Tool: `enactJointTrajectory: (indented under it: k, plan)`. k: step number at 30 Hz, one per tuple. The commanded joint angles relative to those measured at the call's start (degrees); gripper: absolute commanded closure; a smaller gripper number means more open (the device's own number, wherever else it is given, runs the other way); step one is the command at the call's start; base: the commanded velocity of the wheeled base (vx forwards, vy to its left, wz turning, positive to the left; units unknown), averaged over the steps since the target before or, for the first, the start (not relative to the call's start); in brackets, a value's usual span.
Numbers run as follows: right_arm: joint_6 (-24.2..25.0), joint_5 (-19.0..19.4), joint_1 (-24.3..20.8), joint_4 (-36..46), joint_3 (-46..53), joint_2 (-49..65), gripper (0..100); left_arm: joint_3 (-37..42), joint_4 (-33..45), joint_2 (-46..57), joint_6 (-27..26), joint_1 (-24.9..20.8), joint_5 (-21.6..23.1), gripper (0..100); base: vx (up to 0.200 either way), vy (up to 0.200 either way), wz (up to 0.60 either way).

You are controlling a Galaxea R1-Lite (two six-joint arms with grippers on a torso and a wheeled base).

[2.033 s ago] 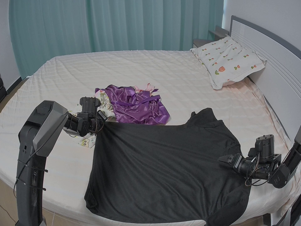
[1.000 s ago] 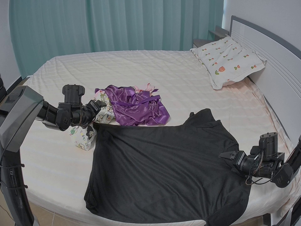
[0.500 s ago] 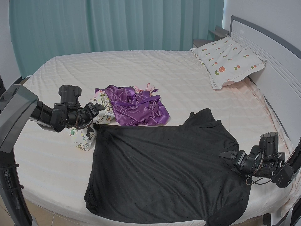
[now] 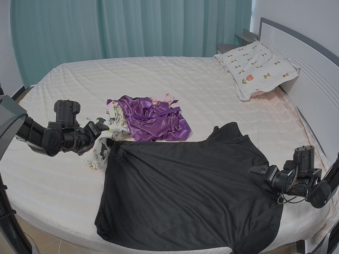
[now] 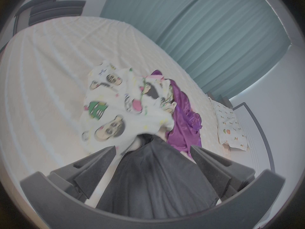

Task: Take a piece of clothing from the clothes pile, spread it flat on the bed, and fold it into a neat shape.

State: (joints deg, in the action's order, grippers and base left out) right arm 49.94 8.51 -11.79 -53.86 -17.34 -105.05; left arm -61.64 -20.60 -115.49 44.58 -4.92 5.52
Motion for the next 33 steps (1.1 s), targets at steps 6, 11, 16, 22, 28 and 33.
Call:
enactJointTrajectory:
  k: [6, 11, 16, 22, 28, 33]
  plan:
    - [-6.0, -0.1, 7.7, 3.0, -14.3, -8.1, 0, 19.0, -9.2, 8.9, 8.0, -1.6, 2.5, 0, 0.000, 0.000, 0.00]
    - [-7.5, 0.7, 9.8, 4.3, -24.2, -15.1, 0, 25.2, -18.8, 7.4, 13.1, -3.0, 2.3, 0, 0.000, 0.000, 0.00]
    - [-8.8, 0.7, 9.6, 6.2, -31.5, -20.3, 0, 26.6, -21.2, 7.1, 17.6, -3.2, 2.6, 0, 0.000, 0.000, 0.00]
    - [-10.8, 0.7, 9.5, 14.8, -48.2, -27.1, 0, 27.5, -21.3, 7.1, 20.9, -6.0, 2.8, 0, 0.000, 0.000, 0.00]
    - [-12.9, 0.6, 8.8, 17.5, -59.3, -34.3, 0, 28.3, -21.4, 6.3, 21.1, -7.5, 2.8, 0, 0.000, 0.000, 0.00]
    - [-13.5, -0.7, 7.8, 19.8, -64.8, -38.0, 0, 28.9, -21.4, 6.2, 21.1, -7.8, 2.8, 0, 0.000, 0.000, 0.00]
